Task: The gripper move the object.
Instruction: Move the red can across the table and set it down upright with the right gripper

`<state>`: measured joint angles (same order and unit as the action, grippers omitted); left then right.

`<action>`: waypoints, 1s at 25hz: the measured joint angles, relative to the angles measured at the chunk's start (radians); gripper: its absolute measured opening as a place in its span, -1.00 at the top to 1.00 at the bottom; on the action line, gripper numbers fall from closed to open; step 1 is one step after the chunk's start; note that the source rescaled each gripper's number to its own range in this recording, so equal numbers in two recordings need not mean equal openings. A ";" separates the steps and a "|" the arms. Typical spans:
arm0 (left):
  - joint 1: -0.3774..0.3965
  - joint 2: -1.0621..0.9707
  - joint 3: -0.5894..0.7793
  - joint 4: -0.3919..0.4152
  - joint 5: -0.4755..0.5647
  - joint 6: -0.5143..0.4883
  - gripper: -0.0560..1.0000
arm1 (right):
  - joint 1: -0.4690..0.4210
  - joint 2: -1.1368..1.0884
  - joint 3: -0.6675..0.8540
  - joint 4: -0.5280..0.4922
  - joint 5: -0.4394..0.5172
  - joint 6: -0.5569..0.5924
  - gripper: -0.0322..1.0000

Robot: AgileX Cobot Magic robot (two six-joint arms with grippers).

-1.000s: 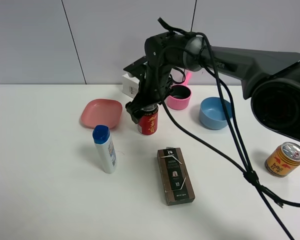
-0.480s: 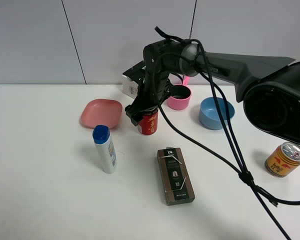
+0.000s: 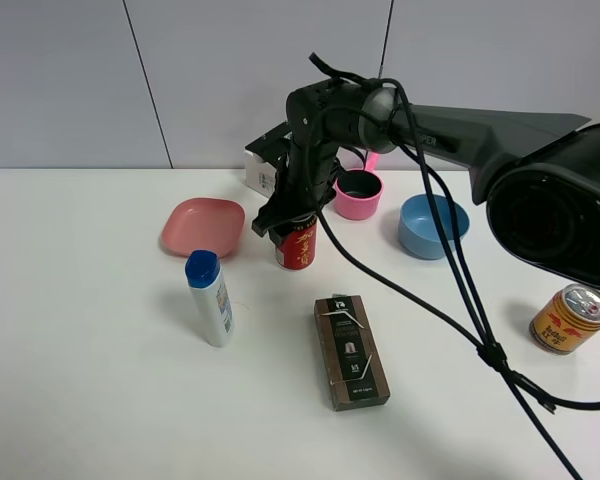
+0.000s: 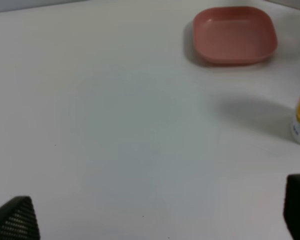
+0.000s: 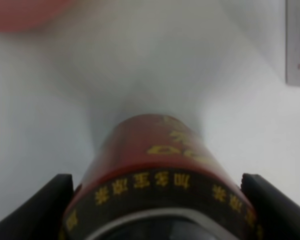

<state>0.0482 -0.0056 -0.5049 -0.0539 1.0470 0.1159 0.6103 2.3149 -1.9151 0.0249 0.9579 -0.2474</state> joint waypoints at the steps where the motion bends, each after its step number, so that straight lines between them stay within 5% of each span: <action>1: 0.000 0.000 0.000 0.000 0.000 0.000 -1.00 | 0.000 0.000 0.000 0.000 0.001 0.000 0.93; 8: 0.000 0.000 0.000 0.000 0.000 0.000 -1.00 | 0.000 0.001 -0.019 -0.002 0.031 0.000 0.93; 15: 0.000 0.000 0.000 0.000 0.000 0.000 -1.00 | 0.000 0.002 -0.208 -0.004 0.244 0.035 0.93; 25: 0.000 0.000 0.000 0.000 0.000 0.000 -1.00 | 0.000 -0.056 -0.311 -0.014 0.272 0.089 0.93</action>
<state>0.0482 -0.0056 -0.5049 -0.0539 1.0470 0.1159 0.6103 2.2587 -2.2262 0.0108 1.2302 -0.1580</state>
